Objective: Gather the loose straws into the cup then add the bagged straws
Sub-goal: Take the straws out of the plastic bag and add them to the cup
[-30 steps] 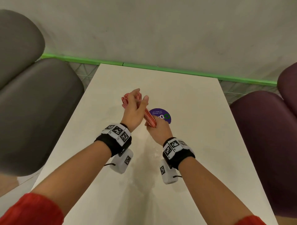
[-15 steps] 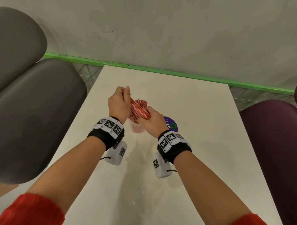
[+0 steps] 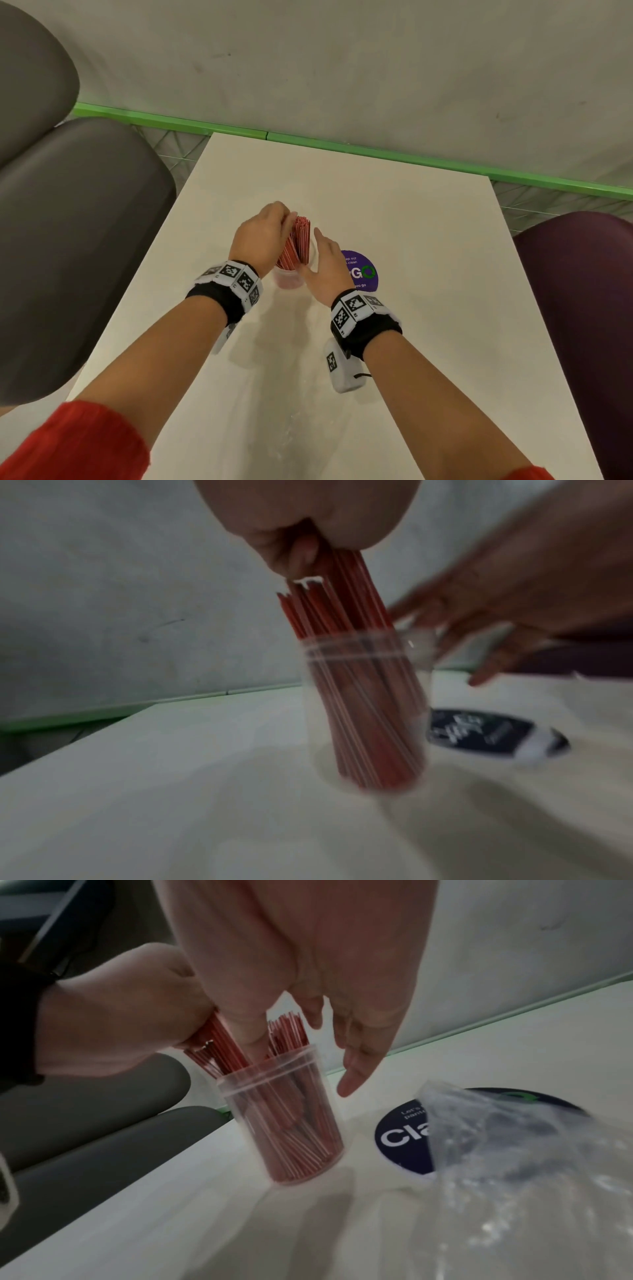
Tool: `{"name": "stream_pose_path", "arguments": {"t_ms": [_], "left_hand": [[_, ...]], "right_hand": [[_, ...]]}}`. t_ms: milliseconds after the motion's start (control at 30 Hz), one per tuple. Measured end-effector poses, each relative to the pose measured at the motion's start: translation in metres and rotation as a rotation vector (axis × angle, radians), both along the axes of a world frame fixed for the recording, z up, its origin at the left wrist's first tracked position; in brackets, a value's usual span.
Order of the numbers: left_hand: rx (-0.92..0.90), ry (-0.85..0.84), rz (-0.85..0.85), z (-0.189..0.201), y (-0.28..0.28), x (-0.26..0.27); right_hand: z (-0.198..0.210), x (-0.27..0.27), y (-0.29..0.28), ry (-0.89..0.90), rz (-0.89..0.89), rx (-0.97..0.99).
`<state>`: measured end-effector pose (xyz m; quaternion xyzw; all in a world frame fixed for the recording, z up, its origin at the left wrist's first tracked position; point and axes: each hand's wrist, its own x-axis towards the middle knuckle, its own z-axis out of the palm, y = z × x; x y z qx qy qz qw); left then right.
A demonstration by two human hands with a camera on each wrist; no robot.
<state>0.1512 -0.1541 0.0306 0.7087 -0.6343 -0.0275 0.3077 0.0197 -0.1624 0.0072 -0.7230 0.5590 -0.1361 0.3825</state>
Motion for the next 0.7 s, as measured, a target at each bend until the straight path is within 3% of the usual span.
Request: {"name": "stream_pose_path", "arguments": {"t_ms": [67,167,367,500,600,700], "left_hand": [[0.012,-0.209,-0.027,-0.008,0.002,-0.004],[0.025,-0.315,-0.048,-0.019,0.005,-0.002],[0.212,-0.160,-0.178,-0.025,0.012,-0.003],[0.160,-0.154,-0.135,-0.027,0.008,-0.002],[0.138,0.005,-0.058,-0.024,0.004,-0.001],[0.225,0.008,-0.052,-0.027,0.001,-0.002]], "right_hand": [[-0.001,0.006,0.000,-0.004,0.034,0.013],[-0.002,0.010,0.000,-0.034,0.064,0.021],[0.001,0.010,-0.003,0.070,0.145,0.022],[0.002,0.009,-0.001,0.104,0.167,0.029],[0.001,0.008,-0.001,0.100,0.169,0.021],[0.000,0.009,-0.002,0.088,0.166,0.021]]}}
